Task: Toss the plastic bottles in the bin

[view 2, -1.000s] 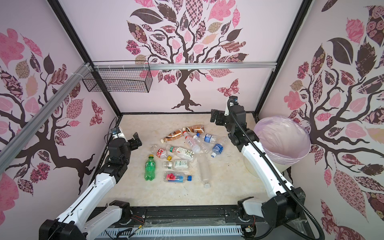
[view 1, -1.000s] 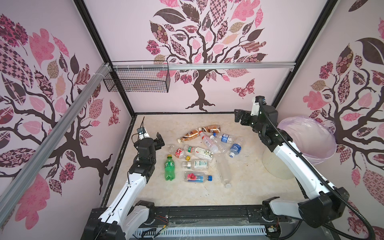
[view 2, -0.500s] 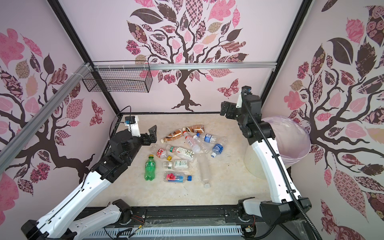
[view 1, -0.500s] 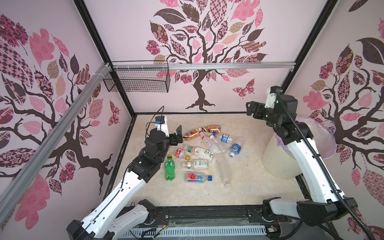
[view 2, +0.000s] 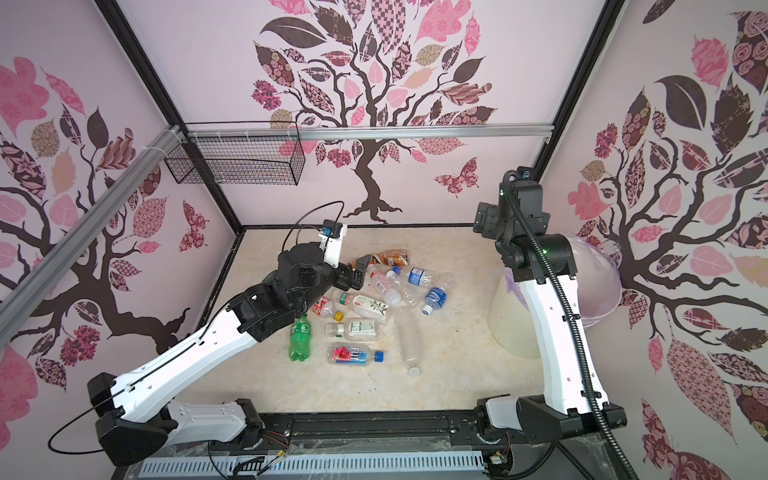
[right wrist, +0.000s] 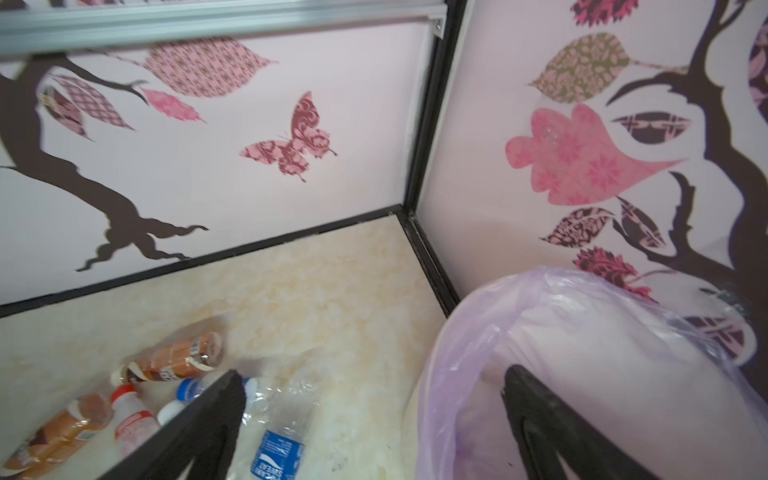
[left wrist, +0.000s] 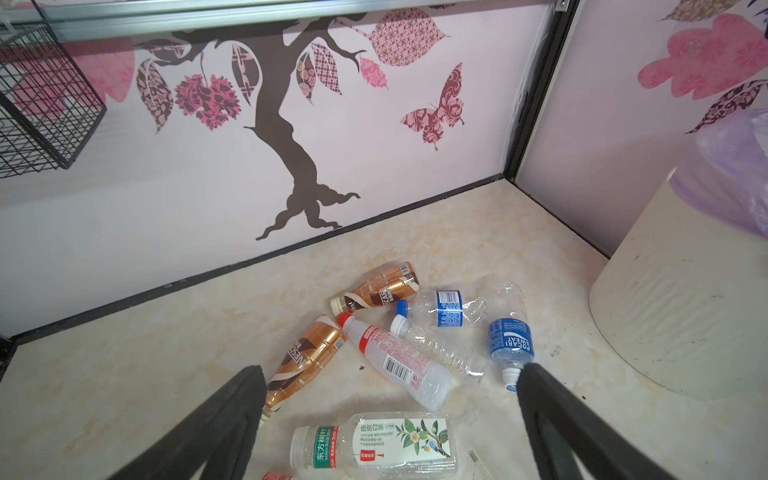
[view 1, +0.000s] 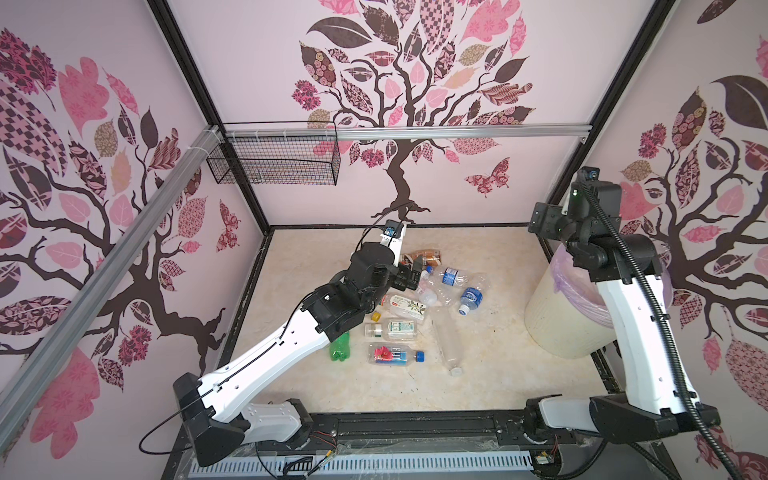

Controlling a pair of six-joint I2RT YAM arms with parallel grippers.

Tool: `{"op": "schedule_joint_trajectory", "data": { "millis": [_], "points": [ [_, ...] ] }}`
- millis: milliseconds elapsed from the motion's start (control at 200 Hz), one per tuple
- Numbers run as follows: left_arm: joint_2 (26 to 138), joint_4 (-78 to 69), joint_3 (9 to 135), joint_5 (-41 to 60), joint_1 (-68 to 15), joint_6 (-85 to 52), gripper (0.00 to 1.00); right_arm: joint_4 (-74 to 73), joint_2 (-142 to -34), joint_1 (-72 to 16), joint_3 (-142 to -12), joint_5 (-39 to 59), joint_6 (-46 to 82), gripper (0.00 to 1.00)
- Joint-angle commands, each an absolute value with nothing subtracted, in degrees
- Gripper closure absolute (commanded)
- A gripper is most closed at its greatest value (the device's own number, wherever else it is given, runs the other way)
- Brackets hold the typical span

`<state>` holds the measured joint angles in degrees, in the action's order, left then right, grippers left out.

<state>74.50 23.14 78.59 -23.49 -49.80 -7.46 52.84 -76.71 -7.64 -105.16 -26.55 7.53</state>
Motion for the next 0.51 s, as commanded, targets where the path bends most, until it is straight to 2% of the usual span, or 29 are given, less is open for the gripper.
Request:
{"op": "schedule_joint_trajectory", "data": {
  "millis": [0,105,360,500],
  "points": [
    [76.2,25.7,82.1,-22.7,-49.9,-7.4,0.02,57.7,-76.5,-7.4,-103.8,-29.0,9.1,0.01],
    [77.3,25.8,83.0,-23.2,-49.8,-6.8,0.02,56.5,-75.5,-7.5,-99.5,-28.1,9.8,0.03],
    [78.0,24.3,83.1,-21.3,-49.8,-5.6,0.02,55.1,-77.7,-7.3,-93.3,-25.8,10.0,0.17],
    [78.3,23.9,82.1,-20.1,-49.9,-5.1,0.02,52.8,-76.3,-6.3,-90.7,-27.1,9.1,0.17]
  ]
}}
